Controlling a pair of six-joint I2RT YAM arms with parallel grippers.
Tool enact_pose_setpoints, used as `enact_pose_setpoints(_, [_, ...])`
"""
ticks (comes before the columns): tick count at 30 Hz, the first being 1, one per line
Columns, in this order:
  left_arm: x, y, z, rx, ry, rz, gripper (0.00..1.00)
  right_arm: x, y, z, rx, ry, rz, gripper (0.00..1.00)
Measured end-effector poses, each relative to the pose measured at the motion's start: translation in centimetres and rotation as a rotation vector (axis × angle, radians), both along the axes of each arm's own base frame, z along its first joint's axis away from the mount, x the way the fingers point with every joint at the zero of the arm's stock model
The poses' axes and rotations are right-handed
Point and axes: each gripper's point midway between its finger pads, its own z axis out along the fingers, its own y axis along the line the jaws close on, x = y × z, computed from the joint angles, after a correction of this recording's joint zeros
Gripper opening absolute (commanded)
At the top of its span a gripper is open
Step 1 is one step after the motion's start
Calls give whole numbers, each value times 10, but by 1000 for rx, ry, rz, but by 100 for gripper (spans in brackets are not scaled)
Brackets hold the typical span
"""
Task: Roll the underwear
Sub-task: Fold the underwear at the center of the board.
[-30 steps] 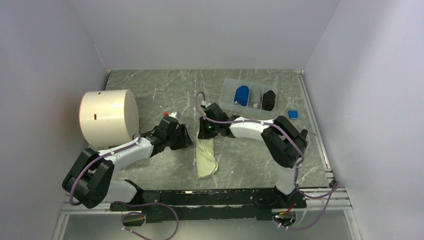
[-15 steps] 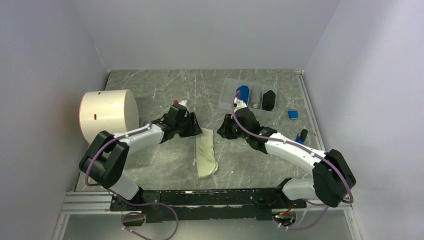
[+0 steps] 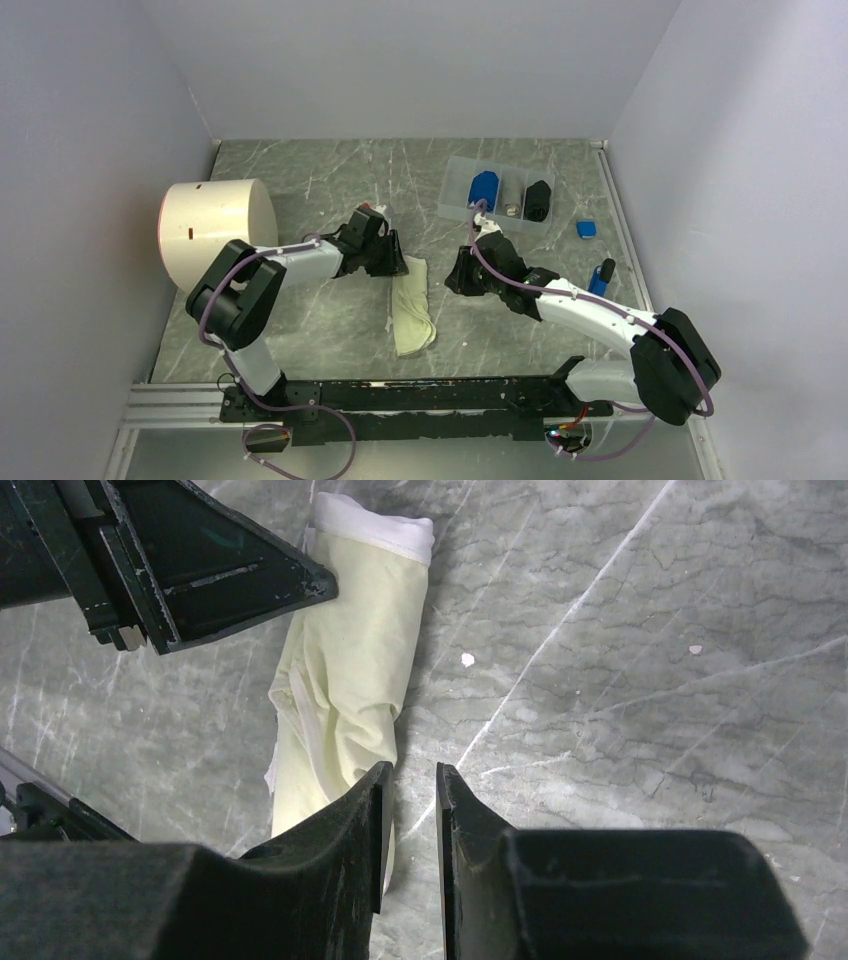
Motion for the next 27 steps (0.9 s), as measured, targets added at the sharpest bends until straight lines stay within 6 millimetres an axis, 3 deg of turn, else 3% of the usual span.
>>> enact_pose_setpoints(4, [1,-1,-1,1,-2,-13,23,-1,-1,-2,-3,5,0,26])
enact_pose_setpoints(11, [1,-3,1,-5,-6,-17,13,-3,0,-2,2,11,10,26])
enact_pose_setpoints(13, [2,-2,5,-8,-15,-16,15,-4,2,-4,4,19,19,26])
enact_pose_setpoints(17, [3,0,21,-22,-56,-2,28,-6,4,-11,0,42,32,27])
enact_pose_setpoints(22, [3,1,25,-23,-69,1,29,-9,8,-19,0,72,53,27])
enact_pose_setpoints(27, [0,2,21,-19,-57,-9,37,-12,10,-24,0,92,67,28])
